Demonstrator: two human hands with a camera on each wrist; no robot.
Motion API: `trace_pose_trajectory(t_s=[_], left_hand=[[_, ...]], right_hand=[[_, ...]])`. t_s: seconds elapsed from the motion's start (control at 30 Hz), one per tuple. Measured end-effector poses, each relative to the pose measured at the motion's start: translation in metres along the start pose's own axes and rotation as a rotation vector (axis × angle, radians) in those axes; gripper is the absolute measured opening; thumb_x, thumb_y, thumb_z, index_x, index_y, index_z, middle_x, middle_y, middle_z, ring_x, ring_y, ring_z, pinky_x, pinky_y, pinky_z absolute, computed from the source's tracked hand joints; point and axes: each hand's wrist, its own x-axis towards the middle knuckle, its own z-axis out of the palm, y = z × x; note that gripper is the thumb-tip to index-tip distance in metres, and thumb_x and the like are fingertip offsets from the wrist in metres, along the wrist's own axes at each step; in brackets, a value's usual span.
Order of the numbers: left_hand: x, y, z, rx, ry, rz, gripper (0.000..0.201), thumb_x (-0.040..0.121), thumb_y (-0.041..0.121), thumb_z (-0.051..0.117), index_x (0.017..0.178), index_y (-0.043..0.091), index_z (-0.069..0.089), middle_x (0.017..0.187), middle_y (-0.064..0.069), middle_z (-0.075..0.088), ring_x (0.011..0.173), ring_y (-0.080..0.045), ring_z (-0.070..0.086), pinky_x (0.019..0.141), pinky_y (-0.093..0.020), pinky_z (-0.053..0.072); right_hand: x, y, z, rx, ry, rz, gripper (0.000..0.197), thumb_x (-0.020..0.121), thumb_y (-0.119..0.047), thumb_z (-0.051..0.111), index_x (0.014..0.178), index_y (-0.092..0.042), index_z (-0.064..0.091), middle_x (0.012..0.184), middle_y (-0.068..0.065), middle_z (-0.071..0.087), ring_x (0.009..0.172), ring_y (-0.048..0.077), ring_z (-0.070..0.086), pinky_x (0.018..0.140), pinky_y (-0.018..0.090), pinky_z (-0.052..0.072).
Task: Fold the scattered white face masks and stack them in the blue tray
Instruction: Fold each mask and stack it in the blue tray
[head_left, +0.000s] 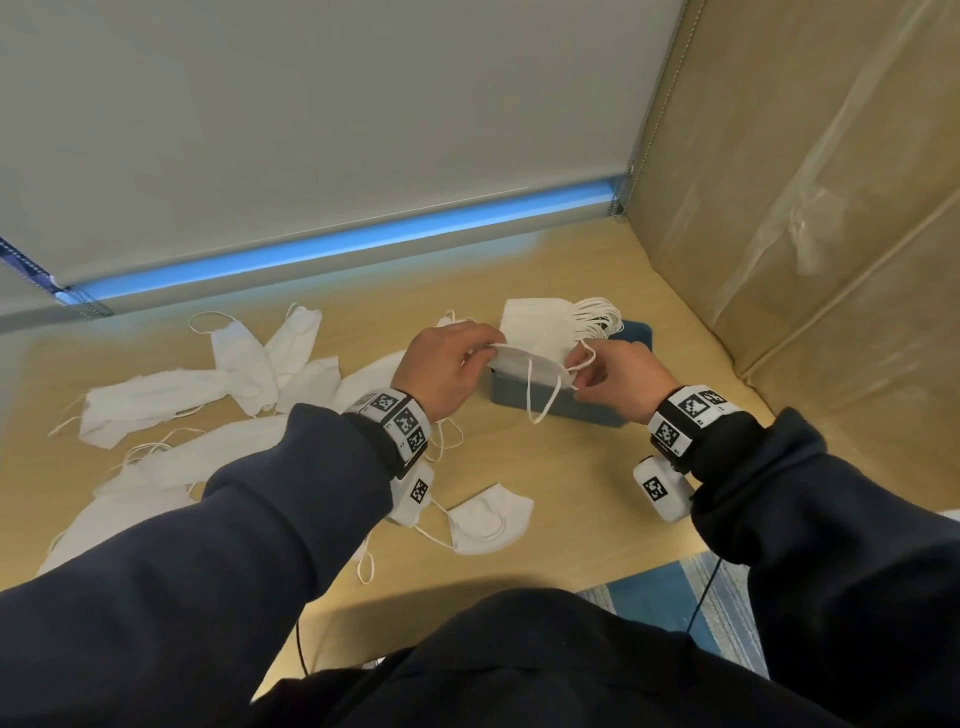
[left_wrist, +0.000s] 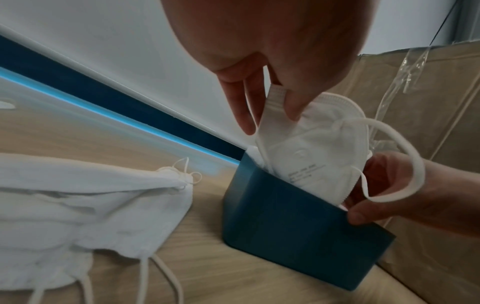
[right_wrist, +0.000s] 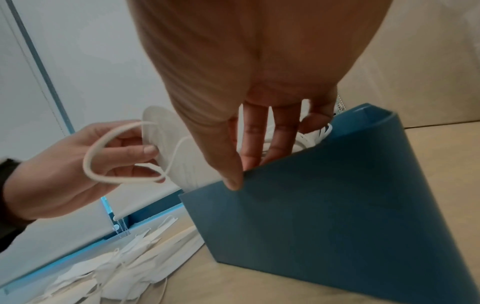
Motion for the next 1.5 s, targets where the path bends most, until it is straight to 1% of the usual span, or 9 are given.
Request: trace_pose_trajectory(t_s=[0.2, 0.37, 0.5, 0.6, 0.83, 1.1, 1.23, 1.33, 1.5], left_hand=[[0.005, 0.006, 0.006, 0.044, -0.080, 0.065, 0.022, 0.098, 0.018, 0.059, 0.112, 0.018, 0.076, 0.110, 0.001, 0.069, 0.099, -0.020, 0.065, 0.089, -0.039, 0.053], [0.012, 0.018, 0.017, 0.189, -0.200, 0.058, 0.025, 0.099, 0.022, 0.058, 0.118, 0.022, 0.075, 0.108, 0.000, 0.061, 0.104, -0.021, 0.055, 0.088, -0.040, 0.049], [0.017, 0.025, 0.020, 0.180, -0.181, 0.119, 0.018, 0.097, 0.024, 0.062, 0.113, 0.025, 0.070, 0.102, 0.003, 0.068, 0.100, -0.022, 0.058, 0.084, -0.041, 0.050], [0.025, 0.030, 0.020, 0.132, -0.160, 0.169, 0.012, 0.094, 0.023, 0.066, 0.101, 0.022, 0.076, 0.096, 0.003, 0.073, 0.093, -0.023, 0.063, 0.083, -0.042, 0.051], [0.028, 0.014, 0.022, 0.238, -0.331, 0.119, 0.021, 0.099, 0.018, 0.055, 0.100, 0.017, 0.076, 0.099, -0.001, 0.069, 0.099, -0.023, 0.059, 0.086, -0.039, 0.047], [0.029, -0.001, 0.020, 0.250, -0.270, 0.122, 0.021, 0.099, 0.021, 0.057, 0.100, 0.021, 0.078, 0.101, 0.003, 0.070, 0.102, -0.019, 0.057, 0.085, -0.035, 0.046], [0.027, -0.011, 0.018, 0.233, -0.226, 0.070, 0.021, 0.097, 0.017, 0.059, 0.100, 0.022, 0.079, 0.105, 0.003, 0.069, 0.102, -0.019, 0.059, 0.087, -0.037, 0.049], [0.024, -0.018, 0.014, -0.001, -0.107, -0.167, 0.020, 0.094, 0.014, 0.062, 0.099, 0.026, 0.078, 0.109, 0.005, 0.068, 0.098, -0.014, 0.063, 0.089, -0.030, 0.049], [0.022, -0.005, 0.010, -0.710, -0.159, -0.847, 0.016, 0.095, 0.003, 0.060, 0.084, 0.011, 0.068, 0.093, -0.016, 0.068, 0.088, -0.034, 0.067, 0.079, -0.042, 0.061]], right_hand=[[0.010, 0.006, -0.015, 0.164, 0.032, 0.031, 0.030, 0.071, -0.002, 0.082, 0.084, -0.027, 0.071, 0.081, -0.005, 0.075, 0.080, 0.016, 0.072, 0.084, 0.040, 0.059], [0.011, 0.002, -0.027, 0.209, -0.027, 0.012, 0.047, 0.071, 0.008, 0.073, 0.101, -0.028, 0.069, 0.102, -0.001, 0.072, 0.096, 0.027, 0.068, 0.089, 0.044, 0.056], [0.003, -0.021, -0.027, 0.067, -0.044, -0.156, 0.062, 0.067, -0.040, 0.074, 0.125, -0.038, 0.055, 0.128, -0.009, 0.055, 0.118, 0.014, 0.048, 0.098, 0.033, 0.041], [0.001, -0.028, -0.013, -0.291, -0.023, -0.196, 0.068, 0.062, -0.070, 0.073, 0.120, -0.039, 0.057, 0.120, -0.012, 0.048, 0.115, 0.014, 0.039, 0.095, 0.037, 0.036], [-0.007, 0.001, -0.019, -0.442, 0.096, 0.013, 0.006, 0.078, -0.033, 0.073, 0.081, -0.034, 0.068, 0.100, -0.008, 0.050, 0.102, 0.021, 0.048, 0.086, 0.037, 0.037], [-0.017, 0.019, -0.016, -0.317, 0.080, 0.147, 0.011, 0.076, -0.041, 0.079, 0.076, -0.035, 0.069, 0.086, -0.014, 0.060, 0.086, 0.016, 0.058, 0.086, 0.044, 0.048], [-0.016, 0.013, -0.019, 0.093, 0.211, 0.226, 0.028, 0.073, -0.031, 0.087, 0.097, -0.031, 0.072, 0.089, -0.014, 0.069, 0.084, 0.009, 0.065, 0.080, 0.029, 0.051], [-0.011, 0.002, -0.020, 0.533, 0.273, 0.374, 0.028, 0.083, -0.030, 0.080, 0.107, -0.018, 0.072, 0.103, 0.001, 0.074, 0.099, 0.018, 0.068, 0.088, 0.032, 0.052], [0.011, -0.013, -0.007, 0.799, -0.051, 0.661, 0.066, 0.081, -0.061, 0.069, 0.127, -0.015, 0.062, 0.120, 0.011, 0.072, 0.109, 0.035, 0.069, 0.104, 0.047, 0.050]])
